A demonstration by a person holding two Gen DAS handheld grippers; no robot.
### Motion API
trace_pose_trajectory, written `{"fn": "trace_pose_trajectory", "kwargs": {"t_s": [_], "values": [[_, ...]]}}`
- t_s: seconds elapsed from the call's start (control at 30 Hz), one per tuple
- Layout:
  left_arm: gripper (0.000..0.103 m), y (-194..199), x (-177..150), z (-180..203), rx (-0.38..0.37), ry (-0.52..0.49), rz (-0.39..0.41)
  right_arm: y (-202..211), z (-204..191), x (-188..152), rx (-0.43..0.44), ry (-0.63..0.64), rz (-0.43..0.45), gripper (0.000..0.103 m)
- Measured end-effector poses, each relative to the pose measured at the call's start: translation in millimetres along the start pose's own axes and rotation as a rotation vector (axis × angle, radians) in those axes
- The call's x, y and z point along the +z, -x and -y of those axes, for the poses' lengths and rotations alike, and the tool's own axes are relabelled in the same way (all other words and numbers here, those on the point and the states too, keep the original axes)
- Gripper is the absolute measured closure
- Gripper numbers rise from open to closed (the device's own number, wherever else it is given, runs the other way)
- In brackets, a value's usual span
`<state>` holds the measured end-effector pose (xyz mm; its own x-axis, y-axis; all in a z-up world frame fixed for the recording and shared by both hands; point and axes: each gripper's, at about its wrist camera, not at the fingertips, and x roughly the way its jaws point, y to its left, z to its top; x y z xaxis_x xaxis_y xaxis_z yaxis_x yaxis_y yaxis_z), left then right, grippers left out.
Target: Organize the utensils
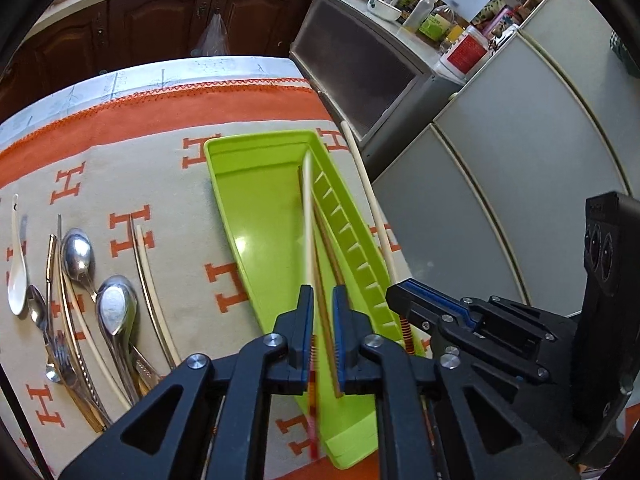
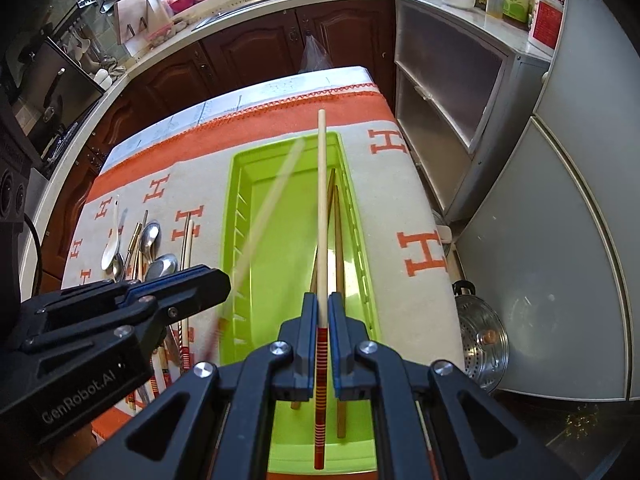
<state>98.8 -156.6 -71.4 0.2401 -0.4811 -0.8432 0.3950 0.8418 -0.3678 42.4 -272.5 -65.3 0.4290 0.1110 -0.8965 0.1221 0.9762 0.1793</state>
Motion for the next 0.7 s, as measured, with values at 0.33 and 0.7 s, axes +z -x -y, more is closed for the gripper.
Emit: {"fn": "trace_pose_trajectory", "kwargs": {"t_s": [0.33,0.7], "values": [[0.033,14.5,-6.2,-2.9,0.081,-0.028,0.069,-3.5,10.1,-5.0,0.025,-0.057,-0.005,0.097],[0.026,45.4,-20.9,-16.1,0.202,-0.067,0.127,3.5,0.8,-18.4,0.075,-0.081,0.004,0.096]]}}
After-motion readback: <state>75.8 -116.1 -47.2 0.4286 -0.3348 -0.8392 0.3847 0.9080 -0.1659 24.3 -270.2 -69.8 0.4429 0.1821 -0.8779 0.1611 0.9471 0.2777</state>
